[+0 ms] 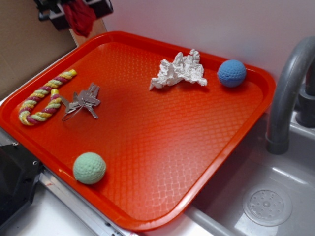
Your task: Grab the red paper.
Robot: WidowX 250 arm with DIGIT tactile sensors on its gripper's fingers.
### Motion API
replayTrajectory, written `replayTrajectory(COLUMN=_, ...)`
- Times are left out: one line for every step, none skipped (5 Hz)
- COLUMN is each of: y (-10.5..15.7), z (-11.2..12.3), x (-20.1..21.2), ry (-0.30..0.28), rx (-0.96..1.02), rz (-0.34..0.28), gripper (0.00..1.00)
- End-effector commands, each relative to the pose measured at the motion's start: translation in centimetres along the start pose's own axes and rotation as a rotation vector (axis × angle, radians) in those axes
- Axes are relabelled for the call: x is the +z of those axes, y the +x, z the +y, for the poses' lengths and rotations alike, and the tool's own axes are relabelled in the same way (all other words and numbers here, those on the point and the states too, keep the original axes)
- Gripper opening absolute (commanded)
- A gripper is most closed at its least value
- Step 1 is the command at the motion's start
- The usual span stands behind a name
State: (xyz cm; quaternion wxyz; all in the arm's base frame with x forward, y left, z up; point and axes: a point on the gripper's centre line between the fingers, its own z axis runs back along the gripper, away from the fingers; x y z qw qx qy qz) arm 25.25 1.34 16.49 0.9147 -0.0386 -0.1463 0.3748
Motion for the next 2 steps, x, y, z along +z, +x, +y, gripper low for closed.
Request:
replayTrajectory(y=-1.21, z=-0.53, x=4.49, ry=-0.19, rx=-0.452, rz=0.067, gripper=0.0)
replayTrajectory(y=-0.94, z=-0.55, x=4.03, ry=-0.149, rx=-0.473, rz=0.08, gripper=0.0)
